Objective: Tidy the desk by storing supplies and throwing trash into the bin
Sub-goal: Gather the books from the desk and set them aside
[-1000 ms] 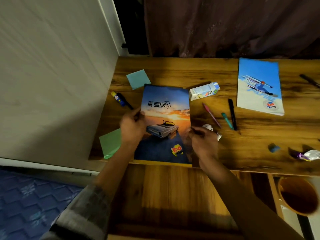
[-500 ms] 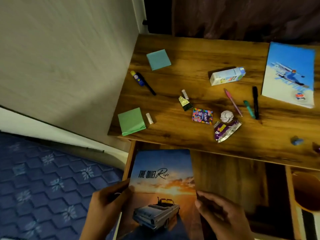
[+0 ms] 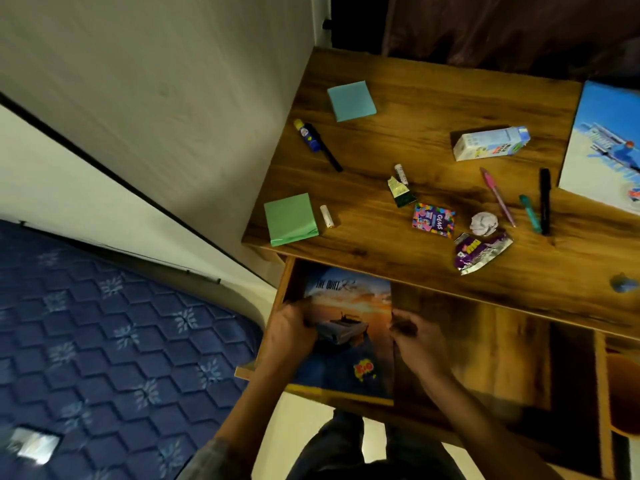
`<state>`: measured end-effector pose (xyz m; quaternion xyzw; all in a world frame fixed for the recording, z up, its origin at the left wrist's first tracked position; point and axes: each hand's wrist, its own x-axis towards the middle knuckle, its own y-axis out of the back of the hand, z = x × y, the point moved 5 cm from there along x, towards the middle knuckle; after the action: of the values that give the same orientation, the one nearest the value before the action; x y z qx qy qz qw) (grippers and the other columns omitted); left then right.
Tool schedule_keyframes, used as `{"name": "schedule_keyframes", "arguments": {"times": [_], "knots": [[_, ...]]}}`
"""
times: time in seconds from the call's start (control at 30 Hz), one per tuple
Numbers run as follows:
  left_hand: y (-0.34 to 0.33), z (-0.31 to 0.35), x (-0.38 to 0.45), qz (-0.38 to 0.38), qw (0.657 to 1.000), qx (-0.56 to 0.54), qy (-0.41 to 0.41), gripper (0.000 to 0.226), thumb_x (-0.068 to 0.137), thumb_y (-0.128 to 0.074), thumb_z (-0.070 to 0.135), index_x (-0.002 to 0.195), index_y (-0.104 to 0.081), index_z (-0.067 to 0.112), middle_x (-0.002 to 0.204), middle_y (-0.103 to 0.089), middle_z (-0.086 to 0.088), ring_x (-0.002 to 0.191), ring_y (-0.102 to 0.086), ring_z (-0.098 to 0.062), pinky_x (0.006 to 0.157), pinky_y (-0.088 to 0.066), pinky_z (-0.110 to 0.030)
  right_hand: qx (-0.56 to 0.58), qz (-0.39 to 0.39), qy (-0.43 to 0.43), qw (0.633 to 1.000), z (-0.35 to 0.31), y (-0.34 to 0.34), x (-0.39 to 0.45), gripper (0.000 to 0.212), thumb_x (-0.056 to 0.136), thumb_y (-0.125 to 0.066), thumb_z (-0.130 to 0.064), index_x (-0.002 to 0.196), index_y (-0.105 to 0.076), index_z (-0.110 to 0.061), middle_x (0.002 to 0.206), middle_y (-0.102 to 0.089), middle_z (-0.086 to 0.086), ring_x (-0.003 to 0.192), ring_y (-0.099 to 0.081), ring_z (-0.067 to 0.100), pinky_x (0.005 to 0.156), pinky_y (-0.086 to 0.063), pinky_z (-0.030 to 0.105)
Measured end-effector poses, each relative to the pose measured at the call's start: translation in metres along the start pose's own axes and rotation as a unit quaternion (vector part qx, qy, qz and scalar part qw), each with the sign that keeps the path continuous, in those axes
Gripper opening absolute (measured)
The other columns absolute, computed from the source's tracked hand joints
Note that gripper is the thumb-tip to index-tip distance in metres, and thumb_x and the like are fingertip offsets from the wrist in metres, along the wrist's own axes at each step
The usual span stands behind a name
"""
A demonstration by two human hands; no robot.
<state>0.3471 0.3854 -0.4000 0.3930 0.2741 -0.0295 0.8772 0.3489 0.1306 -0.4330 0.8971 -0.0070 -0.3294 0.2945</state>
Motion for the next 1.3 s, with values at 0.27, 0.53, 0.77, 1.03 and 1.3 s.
{"name": "schedule_keyframes", "arguments": {"times": [0.27, 0.53, 0.77, 1.03, 1.3], "knots": [[-0.049, -0.005, 0.025, -0.027, 0.999, 0.045, 0.002, 0.056, 0.096, -0.055, 0.016, 0.151, -0.046, 0.01, 0.154, -0.04, -0.023, 0.131, -0.052, -0.043, 0.108, -0.043, -0.042, -0.069, 0.052, 0.024, 0.996, -0.004, -0.036, 0.041, 0.029, 0.094, -0.069, -0.028, 0.123, -0.067, -0.03, 0.119, -0.071, 0.0, 0.104, -0.068, 0.017, 0.057, -0.036, 0.012], [-0.087, 0.006, 0.0, -0.082, 0.986, 0.133, -0.065, 0.053, 0.109, -0.031, 0.041, 0.159, -0.027, 0.028, 0.172, 0.003, -0.012, 0.158, 0.002, -0.035, 0.127, -0.005, -0.053, -0.051, 0.07, 0.024, 0.996, 0.005, -0.054, 0.036, 0.044, 0.086, -0.074, -0.013, 0.128, -0.067, -0.026, 0.123, -0.071, 0.004, 0.108, -0.069, 0.022, 0.078, -0.047, 0.022], [-0.092, -0.011, 0.013, -0.156, 0.961, 0.227, -0.033, 0.091, 0.1, -0.047, 0.055, 0.163, 0.006, 0.018, 0.171, 0.013, -0.011, 0.157, -0.005, -0.039, 0.118, -0.033, -0.058, -0.077, 0.061, 0.029, 0.995, -0.007, -0.052, 0.026, 0.029, 0.086, -0.077, -0.031, 0.115, -0.073, -0.03, 0.118, -0.073, -0.003, 0.107, -0.068, 0.016, 0.077, -0.047, 0.019], [-0.087, 0.008, -0.014, -0.152, 0.942, 0.299, -0.015, 0.07, 0.103, -0.044, 0.048, 0.159, -0.021, 0.013, 0.165, -0.021, -0.018, 0.15, -0.03, -0.035, 0.113, -0.043, -0.044, -0.018, -0.091, 0.044, 0.995, -0.001, -0.039, 0.0, 0.036, 0.09, -0.074, -0.025, 0.125, -0.067, -0.029, 0.12, -0.064, -0.012, 0.117, -0.057, 0.006, 0.071, -0.036, 0.004], [-0.09, 0.047, -0.055, -0.113, 0.955, 0.259, -0.096, 0.039, 0.103, -0.04, 0.049, 0.132, -0.054, 0.028, 0.133, -0.064, 0.007, 0.122, -0.061, -0.013, 0.105, -0.043, -0.029, 0.071, -0.11, 0.002, 0.991, 0.062, 0.039, -0.047, 0.038, 0.087, -0.077, -0.029, 0.112, -0.061, -0.053, 0.127, -0.058, -0.015, 0.115, -0.058, 0.006, 0.095, -0.052, 0.023]]}}
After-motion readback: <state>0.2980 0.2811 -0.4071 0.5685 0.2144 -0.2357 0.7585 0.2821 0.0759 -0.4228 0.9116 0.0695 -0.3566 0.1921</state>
